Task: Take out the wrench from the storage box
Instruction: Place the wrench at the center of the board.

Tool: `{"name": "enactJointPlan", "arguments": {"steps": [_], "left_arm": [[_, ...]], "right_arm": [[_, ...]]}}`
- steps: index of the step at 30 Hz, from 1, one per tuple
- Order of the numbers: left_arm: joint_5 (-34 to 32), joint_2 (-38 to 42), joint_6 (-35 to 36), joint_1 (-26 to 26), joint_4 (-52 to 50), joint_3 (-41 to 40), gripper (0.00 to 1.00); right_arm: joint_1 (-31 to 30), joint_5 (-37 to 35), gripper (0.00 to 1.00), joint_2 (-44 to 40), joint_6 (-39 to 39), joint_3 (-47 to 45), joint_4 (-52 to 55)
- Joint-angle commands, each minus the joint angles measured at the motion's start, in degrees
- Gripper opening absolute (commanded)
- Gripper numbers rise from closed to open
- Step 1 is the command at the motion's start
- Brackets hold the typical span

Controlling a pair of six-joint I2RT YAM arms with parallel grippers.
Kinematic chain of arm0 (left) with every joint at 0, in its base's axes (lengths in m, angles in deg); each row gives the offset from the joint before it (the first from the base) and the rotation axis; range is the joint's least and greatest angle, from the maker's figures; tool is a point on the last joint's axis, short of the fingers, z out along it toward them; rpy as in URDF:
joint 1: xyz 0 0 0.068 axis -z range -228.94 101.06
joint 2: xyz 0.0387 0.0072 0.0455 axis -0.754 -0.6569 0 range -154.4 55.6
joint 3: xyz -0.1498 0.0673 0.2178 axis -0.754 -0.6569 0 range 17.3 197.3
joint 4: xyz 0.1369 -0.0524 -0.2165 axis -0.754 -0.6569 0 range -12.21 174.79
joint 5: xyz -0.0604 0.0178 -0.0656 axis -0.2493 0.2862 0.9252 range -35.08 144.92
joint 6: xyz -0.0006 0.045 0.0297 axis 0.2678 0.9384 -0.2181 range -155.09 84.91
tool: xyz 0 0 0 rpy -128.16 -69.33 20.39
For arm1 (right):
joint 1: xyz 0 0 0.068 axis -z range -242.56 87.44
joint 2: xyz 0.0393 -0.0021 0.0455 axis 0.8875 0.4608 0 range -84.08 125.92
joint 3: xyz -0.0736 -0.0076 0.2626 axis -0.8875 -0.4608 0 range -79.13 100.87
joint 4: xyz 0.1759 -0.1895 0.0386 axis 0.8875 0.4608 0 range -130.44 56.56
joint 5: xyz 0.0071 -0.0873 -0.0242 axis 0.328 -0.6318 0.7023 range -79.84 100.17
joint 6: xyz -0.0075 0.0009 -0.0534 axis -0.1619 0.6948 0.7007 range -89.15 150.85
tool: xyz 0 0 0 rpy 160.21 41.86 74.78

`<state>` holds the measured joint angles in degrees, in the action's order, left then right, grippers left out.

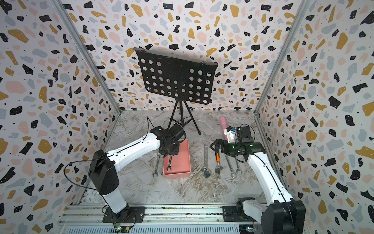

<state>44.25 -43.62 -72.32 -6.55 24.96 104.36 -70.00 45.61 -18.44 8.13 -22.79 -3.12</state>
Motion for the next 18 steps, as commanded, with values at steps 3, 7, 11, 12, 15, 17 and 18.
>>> {"name": "enactJointPlan", "arguments": {"steps": [3,7,11,12,15,17,18], "left_arm": [[-2.2,5.6,4.1,-3.8,-4.2,-3.1,0.0],[-2.6,7.3,6.2,-6.9,-3.2,-7.3,0.0],[-2.4,7.8,8.3,-10.2,0.7,-12.7,0.0],[-1.9,7.8,8.6,-10.9,2.1,-13.8,0.0],[-1.5,6.7,9.9,-12.4,5.8,-17.3,0.0],[-1.0,5.6,10.7,-13.3,8.0,-19.0,0.0],[-0.9,5.1,11.1,-13.5,8.9,-19.6,0.0]], "right_arm": [[0.2,1.2,1.0,0.1,-0.7,0.9,-1.0],[0.2,1.3,1.0,0.1,-0.8,0.7,-1.3],[0.2,1.1,1.0,-0.1,-0.7,0.7,-0.8],[0.2,1.1,1.0,-0.2,-0.7,0.7,-0.7],[0.2,0.9,1.0,-0.2,-0.7,0.8,-0.3],[0.2,0.7,1.0,-0.2,-0.6,1.0,0.0],[0.2,0.6,1.0,-0.2,-0.6,1.1,0.1]]}}
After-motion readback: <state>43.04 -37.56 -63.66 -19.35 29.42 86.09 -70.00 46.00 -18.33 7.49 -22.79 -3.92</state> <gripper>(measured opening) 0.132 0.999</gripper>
